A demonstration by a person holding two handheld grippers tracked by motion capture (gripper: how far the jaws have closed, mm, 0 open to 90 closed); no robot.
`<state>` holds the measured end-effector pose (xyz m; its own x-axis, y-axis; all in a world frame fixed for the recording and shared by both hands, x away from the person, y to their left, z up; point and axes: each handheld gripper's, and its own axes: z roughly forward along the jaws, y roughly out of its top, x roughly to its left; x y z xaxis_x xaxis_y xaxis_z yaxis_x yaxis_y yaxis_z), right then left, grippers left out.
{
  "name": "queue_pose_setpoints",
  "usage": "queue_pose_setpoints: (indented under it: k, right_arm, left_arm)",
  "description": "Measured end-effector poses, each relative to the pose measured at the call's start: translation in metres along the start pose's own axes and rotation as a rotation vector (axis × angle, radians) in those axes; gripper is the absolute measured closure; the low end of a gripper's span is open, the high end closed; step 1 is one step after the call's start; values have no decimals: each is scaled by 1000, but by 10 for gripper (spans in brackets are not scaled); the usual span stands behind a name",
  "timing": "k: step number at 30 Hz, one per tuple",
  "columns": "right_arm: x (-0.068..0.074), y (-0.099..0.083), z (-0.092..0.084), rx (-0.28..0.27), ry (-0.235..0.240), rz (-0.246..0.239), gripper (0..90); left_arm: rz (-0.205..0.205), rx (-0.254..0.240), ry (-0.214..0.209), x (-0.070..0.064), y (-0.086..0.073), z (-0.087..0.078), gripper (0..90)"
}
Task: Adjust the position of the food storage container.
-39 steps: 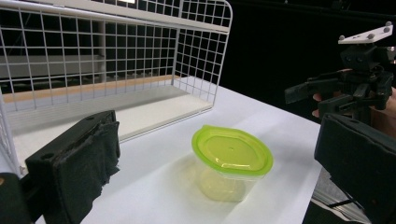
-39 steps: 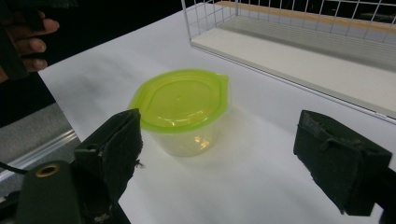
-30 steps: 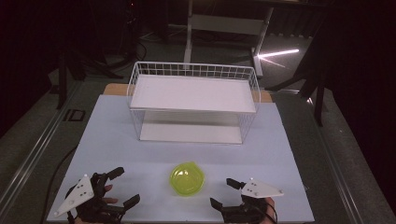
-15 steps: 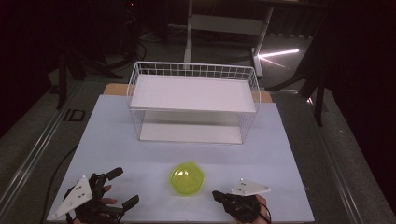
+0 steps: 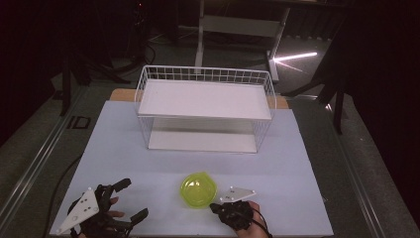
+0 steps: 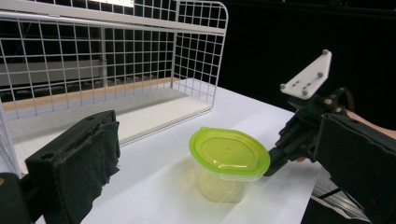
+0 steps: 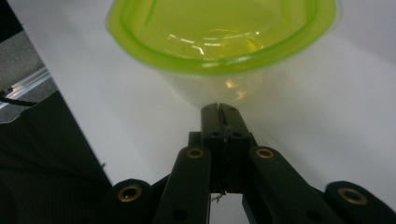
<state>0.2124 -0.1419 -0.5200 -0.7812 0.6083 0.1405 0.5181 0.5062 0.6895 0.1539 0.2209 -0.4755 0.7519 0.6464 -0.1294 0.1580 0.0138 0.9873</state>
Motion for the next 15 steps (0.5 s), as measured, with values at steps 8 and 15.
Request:
queue_pose_setpoints:
  k: [8,15]
  right_arm:
    - [1,13,16,-3,-1,7,900]
    - [12,27,29,-9,13,-34,900]
  left_arm:
    - [1,-1,-7,-1,0,0,10]
    - [7,0,-5,0,0,0,11]
